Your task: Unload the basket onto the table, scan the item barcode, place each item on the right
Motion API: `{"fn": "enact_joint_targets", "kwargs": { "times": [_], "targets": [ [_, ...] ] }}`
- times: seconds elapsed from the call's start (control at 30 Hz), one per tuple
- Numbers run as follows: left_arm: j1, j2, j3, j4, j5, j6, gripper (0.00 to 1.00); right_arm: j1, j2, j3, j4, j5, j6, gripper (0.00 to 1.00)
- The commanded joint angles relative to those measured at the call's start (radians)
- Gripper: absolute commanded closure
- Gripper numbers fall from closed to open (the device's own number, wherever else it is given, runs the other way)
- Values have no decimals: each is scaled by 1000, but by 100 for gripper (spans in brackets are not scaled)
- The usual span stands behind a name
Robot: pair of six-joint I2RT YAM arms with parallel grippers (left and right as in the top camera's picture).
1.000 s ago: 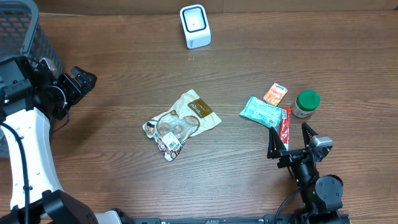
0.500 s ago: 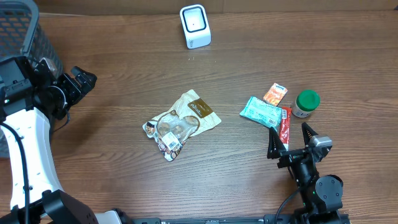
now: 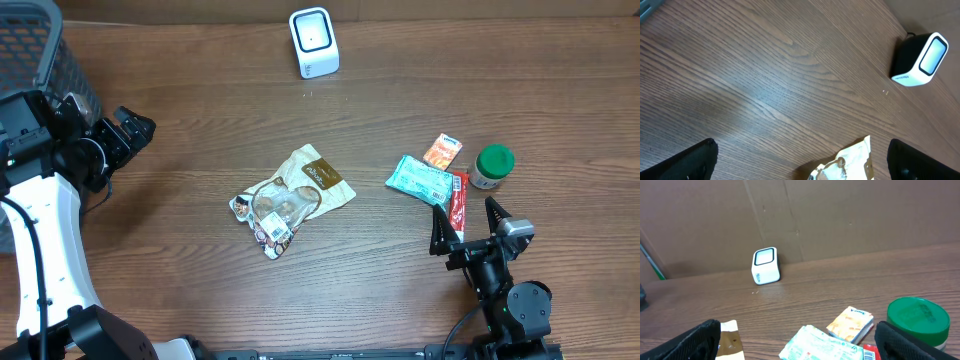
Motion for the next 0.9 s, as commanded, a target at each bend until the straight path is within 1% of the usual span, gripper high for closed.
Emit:
{"fn": "enact_joint_targets", "kwargs": {
  "times": [0.0,0.6,0.77,0.87],
  "targets": [
    [2,-16,6,1,0,-5,1,-5,-8,-11,5,-1,-4,0],
    [2,-13,6,1,0,-5,0,-5,-8,-11,5,-1,-4,0],
    [-5,-49,6,1,0,-5,0,-5,-8,-11,5,-1,-4,0],
    [-23,-126,6,1,0,-5,0,-5,-8,-11,5,-1,-4,0]
  ]
}}
